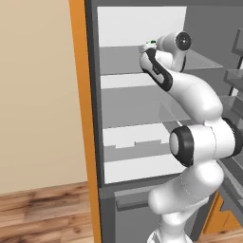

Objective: Take out the milk from the fridge and place it on the tray on the counter. Then take the sugar cube near the tray and place it in the tray.

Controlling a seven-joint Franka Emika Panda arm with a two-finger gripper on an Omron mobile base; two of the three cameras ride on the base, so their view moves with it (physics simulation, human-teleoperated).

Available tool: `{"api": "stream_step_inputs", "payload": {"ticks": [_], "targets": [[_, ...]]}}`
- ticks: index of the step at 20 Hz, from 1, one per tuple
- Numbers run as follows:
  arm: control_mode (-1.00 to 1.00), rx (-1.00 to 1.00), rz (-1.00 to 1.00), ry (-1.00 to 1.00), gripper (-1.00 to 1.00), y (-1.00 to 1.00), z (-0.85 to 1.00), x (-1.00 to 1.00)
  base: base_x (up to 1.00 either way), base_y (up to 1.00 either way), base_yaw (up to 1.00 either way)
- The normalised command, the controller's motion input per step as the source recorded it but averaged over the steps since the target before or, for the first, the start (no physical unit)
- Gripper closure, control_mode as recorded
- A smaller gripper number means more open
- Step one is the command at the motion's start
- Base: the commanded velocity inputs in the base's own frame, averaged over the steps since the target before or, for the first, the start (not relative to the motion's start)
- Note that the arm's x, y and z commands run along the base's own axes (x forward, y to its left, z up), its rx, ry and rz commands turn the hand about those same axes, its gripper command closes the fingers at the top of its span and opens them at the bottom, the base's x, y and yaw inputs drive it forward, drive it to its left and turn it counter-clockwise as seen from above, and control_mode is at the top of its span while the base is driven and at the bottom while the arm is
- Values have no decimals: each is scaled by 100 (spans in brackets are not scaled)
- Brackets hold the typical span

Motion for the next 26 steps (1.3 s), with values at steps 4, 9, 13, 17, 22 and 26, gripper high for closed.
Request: {"api": "stream_step_inputs", "payload": {"ticks": [4, 9, 13, 17, 22, 26], "targets": [[-100, 1, 2, 0, -100, -6, -4, 18, 0, 0, 0], [-100, 4, 2, -1, -100, -25, 0, 7, 0, 0, 0], [-100, 0, 0, 0, -100, 1, -6, 29, 0, 0, 0], [-100, 0, 0, 0, -100, 0, -2, 18, 0, 0, 0], [-100, 0, 0, 0, -100, 2, -6, 11, 0, 0, 0], [-100, 0, 0, 0, -100, 0, -8, 9, 0, 0, 0]]}}
